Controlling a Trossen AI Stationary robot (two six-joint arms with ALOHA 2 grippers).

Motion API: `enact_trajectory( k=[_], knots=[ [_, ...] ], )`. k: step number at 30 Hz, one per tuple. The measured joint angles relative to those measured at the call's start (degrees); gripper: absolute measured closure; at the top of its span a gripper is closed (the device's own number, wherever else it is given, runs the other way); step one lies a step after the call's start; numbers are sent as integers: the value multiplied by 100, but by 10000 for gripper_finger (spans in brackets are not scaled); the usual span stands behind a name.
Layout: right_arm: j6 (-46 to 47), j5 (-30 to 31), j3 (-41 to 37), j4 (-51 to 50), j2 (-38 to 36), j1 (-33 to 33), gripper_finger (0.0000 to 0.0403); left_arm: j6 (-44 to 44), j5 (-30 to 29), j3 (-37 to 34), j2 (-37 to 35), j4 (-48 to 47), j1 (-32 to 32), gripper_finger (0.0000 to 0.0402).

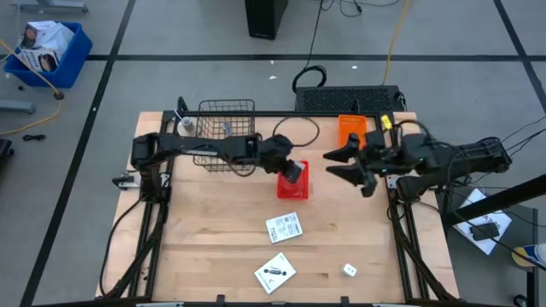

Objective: Pick and place items into bin
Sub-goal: Put the left white charger adapter into the red bin, then put the white charger adapter into the red bin

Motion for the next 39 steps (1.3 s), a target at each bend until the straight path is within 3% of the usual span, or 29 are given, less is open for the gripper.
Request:
enact_trajectory(
  k=[5, 16, 23, 33, 39],
  knots=[
    [-115, 2, 0, 3, -399, -1, 193, -197, 268, 144, 446, -709, 33, 302],
    [-411, 24, -5, -250, -636, -8, 193, -141, 446, 145, 656, -761, 50, 283],
    [-201, 19, -438, 179, -662, -8, 193, -343, 528, 142, 743, -891, 128, 284],
    [74, 3, -1199, 1463, -662, -8, 193, -759, 494, 142, 741, -470, 123, 172],
    [361, -148, -1246, 1348, -662, 54, 193, -1075, 1121, 142, 666, -107, 154, 121]
  ],
)
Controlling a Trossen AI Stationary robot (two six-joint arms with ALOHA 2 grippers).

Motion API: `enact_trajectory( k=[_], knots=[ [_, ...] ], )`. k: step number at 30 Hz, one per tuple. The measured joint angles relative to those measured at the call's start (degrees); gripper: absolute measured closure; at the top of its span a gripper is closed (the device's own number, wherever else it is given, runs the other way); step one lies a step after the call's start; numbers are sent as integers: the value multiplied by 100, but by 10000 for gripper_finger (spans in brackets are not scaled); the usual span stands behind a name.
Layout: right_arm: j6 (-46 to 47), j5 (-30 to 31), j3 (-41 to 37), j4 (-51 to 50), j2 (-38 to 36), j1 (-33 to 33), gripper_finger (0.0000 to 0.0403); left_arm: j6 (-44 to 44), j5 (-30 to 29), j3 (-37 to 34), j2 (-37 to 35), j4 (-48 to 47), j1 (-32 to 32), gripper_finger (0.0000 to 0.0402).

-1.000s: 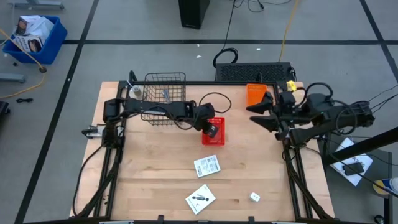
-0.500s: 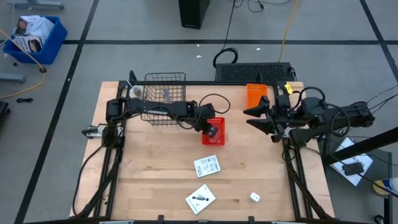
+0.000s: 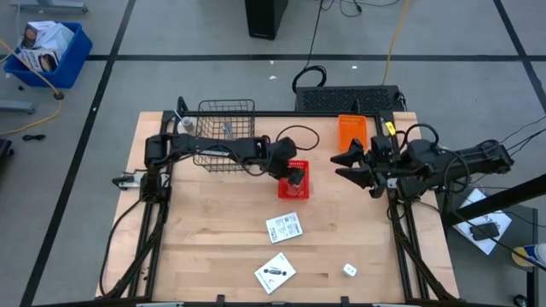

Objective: Pick and place items into bin
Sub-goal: Put the white charger adapter into the red bin

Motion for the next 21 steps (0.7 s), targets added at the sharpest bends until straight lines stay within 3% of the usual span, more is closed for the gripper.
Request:
enact_trajectory(
  k=[7, 16, 21],
  knots=[
    [856, -25, -4, -611, -72, 483, 193, 183, 317, 3, -521, -97, -189, 110],
    [2905, -2, 8, -1493, 29, 1219, 193, 548, -536, 0, -1667, -524, -579, 110],
    [4555, -311, 13, -2681, 181, 1718, 195, 633, -1156, 4, -2182, -951, -706, 110]
  ],
)
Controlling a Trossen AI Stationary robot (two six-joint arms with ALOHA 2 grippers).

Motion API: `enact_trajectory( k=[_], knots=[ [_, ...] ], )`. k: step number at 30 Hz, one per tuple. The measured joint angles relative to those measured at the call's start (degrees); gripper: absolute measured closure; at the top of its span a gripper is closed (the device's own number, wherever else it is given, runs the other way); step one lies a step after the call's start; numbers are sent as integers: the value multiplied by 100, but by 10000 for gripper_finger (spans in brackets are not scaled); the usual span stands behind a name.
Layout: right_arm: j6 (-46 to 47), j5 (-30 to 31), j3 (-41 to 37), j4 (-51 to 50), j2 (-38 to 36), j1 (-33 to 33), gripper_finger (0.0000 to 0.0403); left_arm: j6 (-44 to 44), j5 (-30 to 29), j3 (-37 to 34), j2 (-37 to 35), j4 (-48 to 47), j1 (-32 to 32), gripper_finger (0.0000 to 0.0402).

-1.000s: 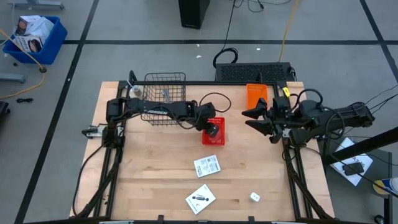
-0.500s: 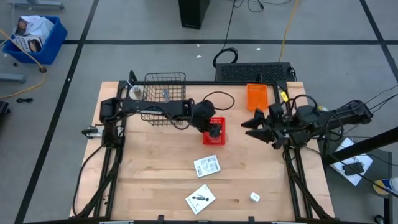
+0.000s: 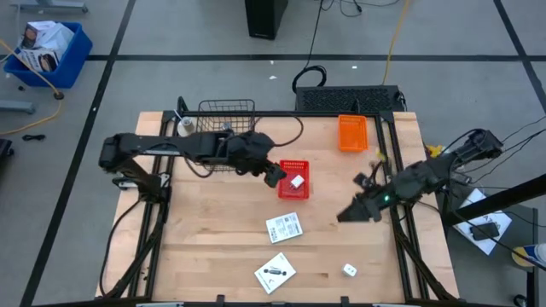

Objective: Pick and place items into bin
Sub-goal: Put the white charger adapter into the red bin

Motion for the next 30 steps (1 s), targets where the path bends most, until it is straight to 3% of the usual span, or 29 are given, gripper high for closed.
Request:
enact_trajectory(
  k=[5, 11, 19, 23, 30],
  knots=[
    [991, 5, -11, -1075, 277, 609, 208, 281, -623, 11, -235, -477, -102, 110],
    [1596, -27, 248, -1227, 933, 988, 219, 371, -772, -40, -257, -938, -149, 110],
    [1625, -1055, 1244, -3248, 2088, 1309, 240, 655, -769, -52, -254, -973, -182, 110],
    [1813, -1627, 1263, -3582, 2686, 1553, 239, 949, -771, -52, -257, -1010, -182, 110],
    [2052, -1464, 1251, -2830, 3035, 1754, 244, 1005, -912, -52, -254, -1126, -182, 110]
  ],
)
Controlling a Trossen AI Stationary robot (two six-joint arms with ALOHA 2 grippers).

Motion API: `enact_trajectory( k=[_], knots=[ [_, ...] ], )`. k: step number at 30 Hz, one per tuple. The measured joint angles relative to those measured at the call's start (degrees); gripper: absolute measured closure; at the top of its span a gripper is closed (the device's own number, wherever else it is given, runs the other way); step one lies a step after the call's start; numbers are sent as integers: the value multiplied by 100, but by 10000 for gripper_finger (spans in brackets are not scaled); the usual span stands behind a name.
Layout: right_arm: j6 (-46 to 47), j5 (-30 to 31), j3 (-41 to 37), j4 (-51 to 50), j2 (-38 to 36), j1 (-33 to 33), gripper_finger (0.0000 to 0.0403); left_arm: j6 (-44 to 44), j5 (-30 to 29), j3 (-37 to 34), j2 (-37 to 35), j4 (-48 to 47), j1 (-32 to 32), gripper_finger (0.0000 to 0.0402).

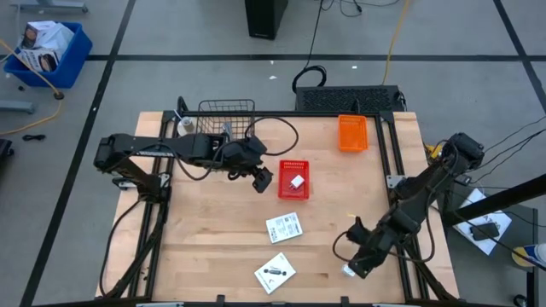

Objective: Pick and place items into bin
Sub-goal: Put the white charger adapter into the red bin

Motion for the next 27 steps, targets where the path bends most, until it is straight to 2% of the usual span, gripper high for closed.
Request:
enact_trajectory(
  k=[2, 9, 13, 15, 22, 27],
  knots=[
    [82, 279, -38, 337, 18, -8, 245, 5, -36, 0, 0, 0, 0, 110],
    [276, 442, -376, 1667, 18, 58, 242, -1, -53, 0, 0, 2, 4, 110],
    [354, 88, -786, 2470, 18, 60, 245, -32, -54, 0, 0, 2, -28, 110],
    [611, -189, -966, 2519, 18, 27, 244, -35, -79, 0, 0, 4, -55, 110],
    [708, -173, -1071, 2797, 18, 29, 205, -146, -222, 0, 0, 4, -170, 110],
    [587, -360, -1071, 2411, 27, -34, 175, -159, -441, 0, 0, 7, -221, 110]
  ],
)
